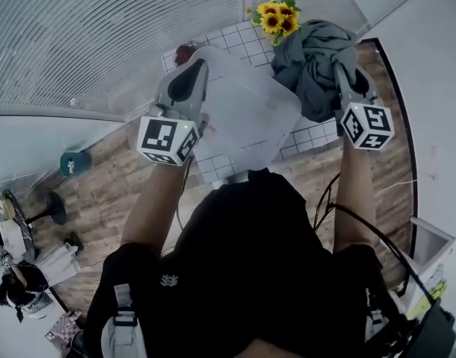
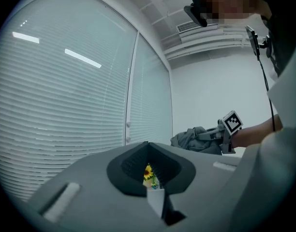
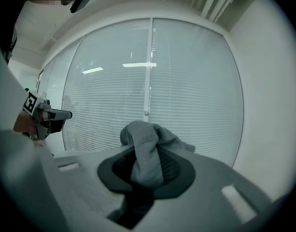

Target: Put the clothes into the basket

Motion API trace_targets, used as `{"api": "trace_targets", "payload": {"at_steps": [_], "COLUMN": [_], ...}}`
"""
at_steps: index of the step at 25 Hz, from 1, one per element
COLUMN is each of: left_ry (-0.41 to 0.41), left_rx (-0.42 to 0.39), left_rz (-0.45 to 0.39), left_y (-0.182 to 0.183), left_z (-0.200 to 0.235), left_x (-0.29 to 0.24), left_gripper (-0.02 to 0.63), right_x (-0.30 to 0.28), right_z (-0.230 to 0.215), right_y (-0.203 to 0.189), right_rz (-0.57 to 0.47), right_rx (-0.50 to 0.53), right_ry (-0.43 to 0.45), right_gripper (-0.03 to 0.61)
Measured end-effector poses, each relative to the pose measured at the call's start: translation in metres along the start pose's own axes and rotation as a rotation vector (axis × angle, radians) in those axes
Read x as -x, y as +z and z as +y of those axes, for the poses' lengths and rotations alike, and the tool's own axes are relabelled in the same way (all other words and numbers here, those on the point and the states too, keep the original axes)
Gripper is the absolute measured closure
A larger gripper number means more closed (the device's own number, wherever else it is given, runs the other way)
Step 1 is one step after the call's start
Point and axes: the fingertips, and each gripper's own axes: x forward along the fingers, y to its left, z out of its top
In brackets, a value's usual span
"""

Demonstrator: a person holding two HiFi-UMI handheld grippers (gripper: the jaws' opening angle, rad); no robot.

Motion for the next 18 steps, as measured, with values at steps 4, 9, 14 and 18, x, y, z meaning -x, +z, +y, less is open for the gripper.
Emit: {"api": "trace_targets", "payload": {"at_steps": [4,9,14,18], "left_ry": [-0.007,-0.001,0.001,0.000], "left_rx": [-0.017,-0.030,-0.042,-0.049], "left_rz": [-0.016,-0.040,-0.065,-0.079], "left_y": [0.020,0.032,0.049,0.058], "left_z": [0.001,0.010,0.017,0.022], "left_x": [0.011,0.013,0.023,0.033], "left_gripper": [0.609,0.609,0.609,0.609], "right_x": [0.014,0.013,0.017,0.021], "right_z": [0.007,0.010,0.020,0.033], "right_y": [0.037,0.063,0.093,0.122], "right_rz": [-0.045,-0.081,-0.109,-0.154], "right_rx": [0.011,0.010,0.034,0.030], "right_ry": [-0.004,0.000,0.008,0.028], "right_gripper": [0.509,0.509,0.509,0.509]}}
